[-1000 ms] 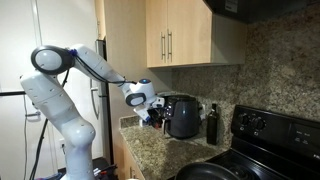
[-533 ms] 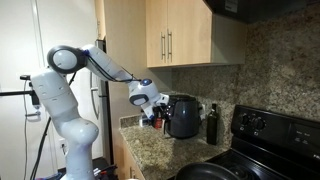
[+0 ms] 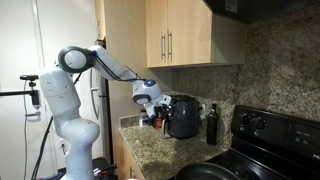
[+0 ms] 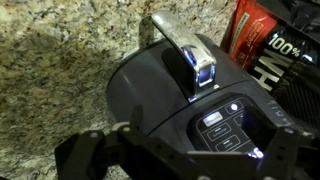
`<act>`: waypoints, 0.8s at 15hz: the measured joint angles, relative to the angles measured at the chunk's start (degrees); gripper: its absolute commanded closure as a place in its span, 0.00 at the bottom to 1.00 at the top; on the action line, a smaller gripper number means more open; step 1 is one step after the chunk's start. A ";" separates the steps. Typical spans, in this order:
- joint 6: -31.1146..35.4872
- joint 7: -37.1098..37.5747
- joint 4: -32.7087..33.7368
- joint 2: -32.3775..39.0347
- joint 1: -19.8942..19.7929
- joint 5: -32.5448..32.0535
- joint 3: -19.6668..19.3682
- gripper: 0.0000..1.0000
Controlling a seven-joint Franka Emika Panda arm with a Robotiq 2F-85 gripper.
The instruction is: Turn on the coffee maker
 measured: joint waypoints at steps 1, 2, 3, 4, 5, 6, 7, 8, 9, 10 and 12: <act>-0.02 0.14 1.57 1.66 0.90 1.89 -0.66 0.00; -0.04 0.20 2.96 3.27 1.41 3.04 -1.11 0.00; -0.06 0.31 3.98 4.57 1.64 3.54 -1.37 0.00; -0.07 0.46 4.57 5.39 1.71 3.63 -1.49 0.00; -0.07 0.62 4.82 5.77 1.72 3.63 -1.52 0.00; -0.11 0.85 4.79 5.99 1.65 2.86 -1.52 0.00; -0.37 1.68 4.73 6.49 1.53 2.01 -1.52 0.00; -0.87 2.74 4.73 7.49 1.43 1.38 -1.60 0.00; -1.64 3.37 4.84 8.74 1.42 1.29 -1.76 0.00; -2.33 4.04 5.01 10.03 1.42 1.40 -1.89 0.00; -2.47 4.77 5.43 11.75 1.43 1.41 -1.98 0.00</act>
